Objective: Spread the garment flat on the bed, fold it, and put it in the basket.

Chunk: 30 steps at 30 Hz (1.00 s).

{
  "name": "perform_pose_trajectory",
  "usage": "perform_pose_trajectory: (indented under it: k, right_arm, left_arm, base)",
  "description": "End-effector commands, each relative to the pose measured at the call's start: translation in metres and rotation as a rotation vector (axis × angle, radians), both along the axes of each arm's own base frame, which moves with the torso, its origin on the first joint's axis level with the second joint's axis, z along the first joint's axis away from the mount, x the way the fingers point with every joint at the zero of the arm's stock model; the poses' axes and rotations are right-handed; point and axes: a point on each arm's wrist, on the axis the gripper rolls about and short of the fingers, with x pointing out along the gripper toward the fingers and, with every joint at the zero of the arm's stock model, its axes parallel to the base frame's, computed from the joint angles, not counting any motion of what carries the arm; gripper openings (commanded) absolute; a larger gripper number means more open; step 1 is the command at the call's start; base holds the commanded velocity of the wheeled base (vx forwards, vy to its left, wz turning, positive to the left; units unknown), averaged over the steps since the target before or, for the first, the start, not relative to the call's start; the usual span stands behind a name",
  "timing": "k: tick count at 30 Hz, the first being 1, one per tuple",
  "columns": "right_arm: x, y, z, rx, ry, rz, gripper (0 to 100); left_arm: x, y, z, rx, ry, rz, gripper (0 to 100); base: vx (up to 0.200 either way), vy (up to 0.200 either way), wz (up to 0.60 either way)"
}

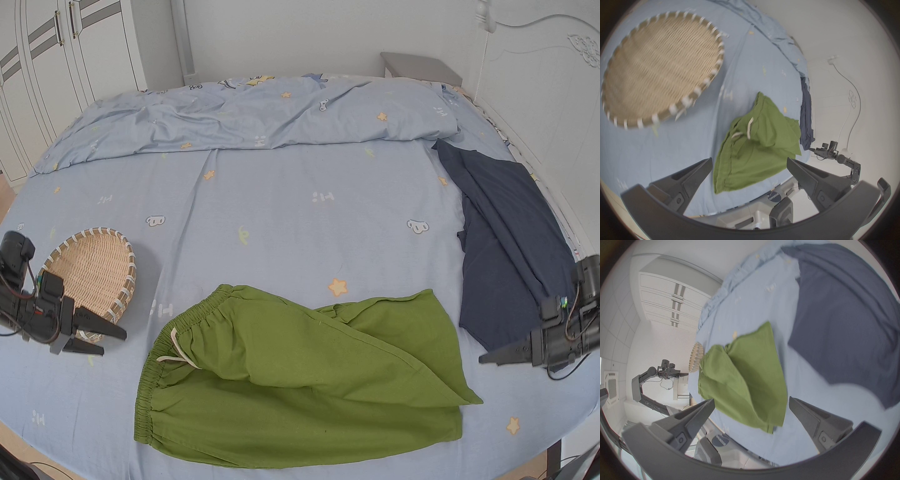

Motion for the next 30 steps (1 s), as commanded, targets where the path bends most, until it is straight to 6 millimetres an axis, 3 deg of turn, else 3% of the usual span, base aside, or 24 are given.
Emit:
perform_pose_trajectory:
  k: [1,2,8,14,21,30]
  right_arm:
    - [0.017,-0.007,0.058,-0.012,-0.196,-0.029,100]
    - [0.017,-0.006,0.059,-0.014,-0.2,-0.027,100]
    - [0.021,0.015,0.065,-0.029,-0.225,0.057,100]
    - [0.018,0.023,0.061,-0.038,-0.212,0.083,100]
    - [0.02,0.024,0.058,-0.039,-0.198,0.089,100]
    - [0.023,0.025,0.053,-0.037,-0.189,0.089,100]
  left_arm:
    - [0.054,-0.022,0.024,0.04,-0.081,-0.069,100]
    - [0.057,-0.024,0.025,0.042,-0.084,-0.073,100]
    - [0.134,-0.048,0.018,0.066,-0.078,-0.104,100]
    - [0.183,-0.076,-0.013,0.034,-0.012,-0.126,100]
    - [0.194,-0.081,-0.037,0.03,0.041,-0.139,100]
    - [0.198,-0.095,-0.044,0.031,0.042,-0.171,100]
  base:
    - [0.0,0.0,0.0]
    - [0.0,0.0,0.0]
    - [0.0,0.0,0.0]
    - [0.0,0.0,0.0]
    - [0.0,0.0,0.0]
    - [0.0,0.0,0.0]
